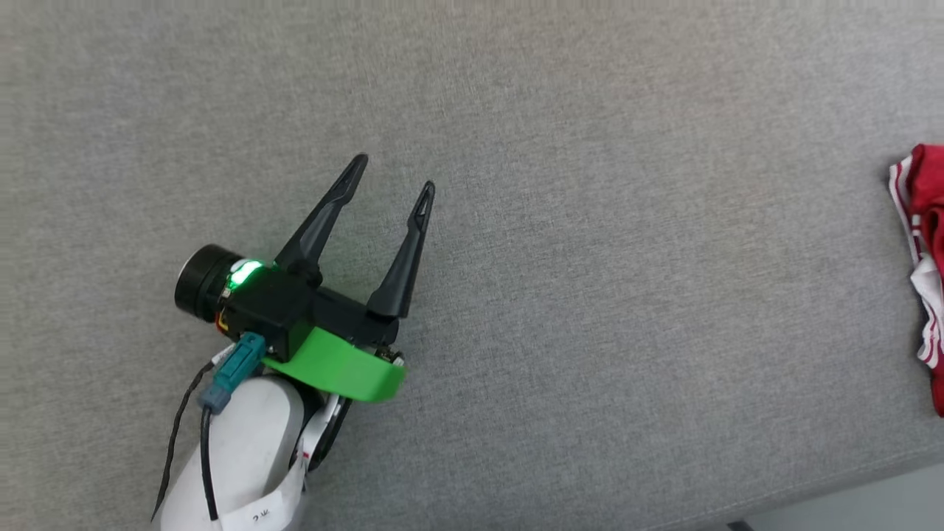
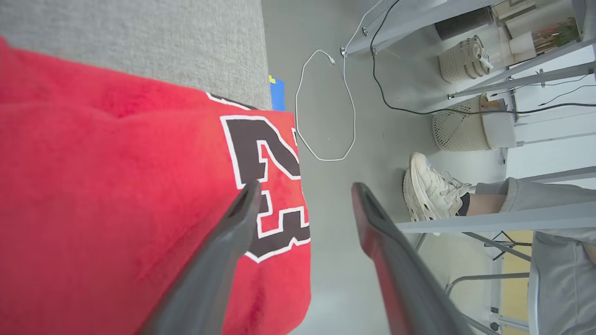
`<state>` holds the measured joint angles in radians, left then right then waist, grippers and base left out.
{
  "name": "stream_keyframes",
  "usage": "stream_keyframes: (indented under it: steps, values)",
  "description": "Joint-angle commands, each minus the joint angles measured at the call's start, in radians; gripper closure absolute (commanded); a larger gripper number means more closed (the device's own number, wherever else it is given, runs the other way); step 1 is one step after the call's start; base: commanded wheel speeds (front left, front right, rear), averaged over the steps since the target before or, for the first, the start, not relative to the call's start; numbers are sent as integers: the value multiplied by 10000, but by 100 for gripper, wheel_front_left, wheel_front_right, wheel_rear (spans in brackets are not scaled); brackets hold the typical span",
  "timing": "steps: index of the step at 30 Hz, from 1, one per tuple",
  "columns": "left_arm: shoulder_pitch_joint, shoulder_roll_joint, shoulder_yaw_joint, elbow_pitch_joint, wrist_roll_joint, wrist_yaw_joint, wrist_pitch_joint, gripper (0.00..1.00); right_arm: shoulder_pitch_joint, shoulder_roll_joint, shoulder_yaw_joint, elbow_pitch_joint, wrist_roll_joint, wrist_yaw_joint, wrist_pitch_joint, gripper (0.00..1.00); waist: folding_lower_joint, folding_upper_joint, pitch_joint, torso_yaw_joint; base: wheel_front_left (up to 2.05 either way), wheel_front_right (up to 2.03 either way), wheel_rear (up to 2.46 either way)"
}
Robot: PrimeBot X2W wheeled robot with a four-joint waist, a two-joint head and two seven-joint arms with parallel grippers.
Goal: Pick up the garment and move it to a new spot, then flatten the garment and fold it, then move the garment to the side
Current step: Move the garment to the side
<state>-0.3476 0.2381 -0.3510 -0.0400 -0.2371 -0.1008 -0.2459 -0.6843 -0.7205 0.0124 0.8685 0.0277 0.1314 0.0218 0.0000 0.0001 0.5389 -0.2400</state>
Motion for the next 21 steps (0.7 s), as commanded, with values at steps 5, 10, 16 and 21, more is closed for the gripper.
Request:
stream_keyframes:
  steps: [5, 10, 16, 21]
  values:
    - [584, -131, 492, 492, -351, 177, -139, 0, 322, 215, 206, -1900, 916, -7, -164, 0, 0, -1, -1703, 446, 0, 0, 0]
    - [1039, -298, 954, 649, -565, 229, -154, 0, 1160, 573, -47, -4508, 1529, -7, -616, 0, 0, -1, -2472, 877, 0, 0, 0]
    - [1621, -606, 1476, 768, -745, 217, -156, 0, 2756, 2099, -803, -7439, 2153, -7, -617, 0, 0, -1, -3222, 1445, 0, 0, 0]
    - [2011, -807, 1649, 796, -610, 87, -157, 0, 4035, 3422, -913, -9102, 2276, -7, -751, 0, 0, -1, -3628, 1855, 0, 0, 0]
